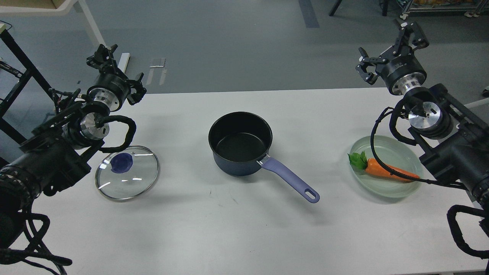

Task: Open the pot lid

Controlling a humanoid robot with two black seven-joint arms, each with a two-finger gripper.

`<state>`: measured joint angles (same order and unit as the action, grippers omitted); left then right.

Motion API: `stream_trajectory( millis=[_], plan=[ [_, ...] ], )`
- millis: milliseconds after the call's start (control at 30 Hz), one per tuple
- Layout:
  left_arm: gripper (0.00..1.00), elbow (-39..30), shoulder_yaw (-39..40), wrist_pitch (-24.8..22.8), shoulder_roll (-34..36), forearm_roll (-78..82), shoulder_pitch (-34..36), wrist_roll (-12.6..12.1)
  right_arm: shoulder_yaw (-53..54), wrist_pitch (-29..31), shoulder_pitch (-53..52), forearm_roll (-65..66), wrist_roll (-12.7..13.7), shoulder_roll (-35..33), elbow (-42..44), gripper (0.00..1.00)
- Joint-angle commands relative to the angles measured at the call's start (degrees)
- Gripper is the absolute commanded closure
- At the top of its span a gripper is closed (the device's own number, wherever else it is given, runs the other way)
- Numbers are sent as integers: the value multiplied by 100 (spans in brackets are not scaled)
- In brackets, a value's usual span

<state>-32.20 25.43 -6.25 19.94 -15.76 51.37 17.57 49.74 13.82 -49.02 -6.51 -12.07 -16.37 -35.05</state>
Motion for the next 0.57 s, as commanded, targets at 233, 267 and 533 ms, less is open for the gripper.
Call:
stream_trajectory(
  millis=[233,267,533],
  plan=[
    [1,-58,383,-851,-7,-314,163,36,528,383,59,-158,-15,293,-1,0],
    [1,-58,392,-895,-34,-323,154,45,528,428,68,-158,-15,301,-1,0],
    [1,-49,480,-983,-315,-323,110,53,563,463,182,-167,-24,380,-10,0]
  ],
)
